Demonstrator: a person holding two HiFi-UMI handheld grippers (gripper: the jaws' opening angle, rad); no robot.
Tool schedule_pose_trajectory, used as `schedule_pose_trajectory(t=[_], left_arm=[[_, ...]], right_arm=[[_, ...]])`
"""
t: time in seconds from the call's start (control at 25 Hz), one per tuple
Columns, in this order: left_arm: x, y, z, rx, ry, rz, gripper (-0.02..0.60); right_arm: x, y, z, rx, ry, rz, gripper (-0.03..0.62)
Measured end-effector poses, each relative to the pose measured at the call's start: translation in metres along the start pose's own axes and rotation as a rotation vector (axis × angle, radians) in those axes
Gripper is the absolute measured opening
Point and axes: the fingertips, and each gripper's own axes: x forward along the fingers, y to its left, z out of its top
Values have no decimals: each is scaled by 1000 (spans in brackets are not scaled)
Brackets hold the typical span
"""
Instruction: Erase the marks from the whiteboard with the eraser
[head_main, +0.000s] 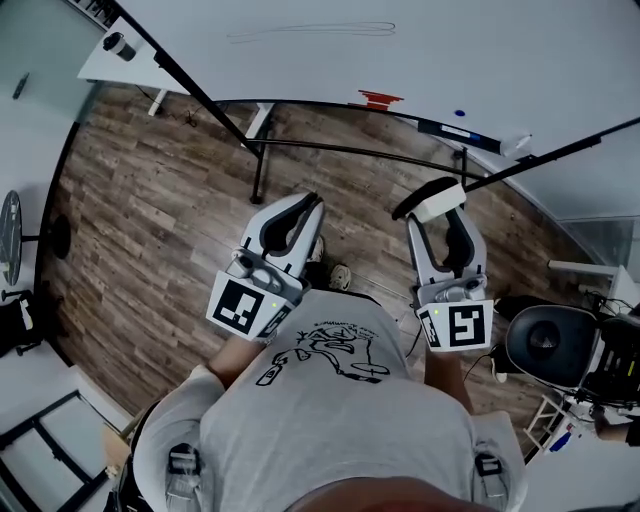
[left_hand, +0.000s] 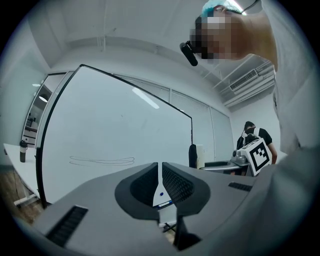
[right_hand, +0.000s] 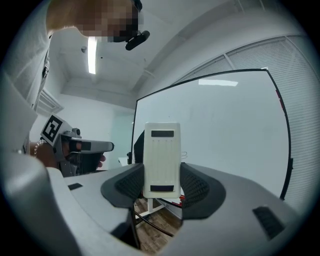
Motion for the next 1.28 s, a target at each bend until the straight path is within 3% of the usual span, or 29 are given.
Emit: schedule_pose_trajectory(t=[0.44, 1.28], left_arm=[[24, 30, -5, 3, -18, 0, 40], [88, 153, 12, -9, -60, -36, 40]], right_arm=[[35, -10, 0, -48, -11, -17, 232], [169, -21, 24, -140, -13, -73, 232]])
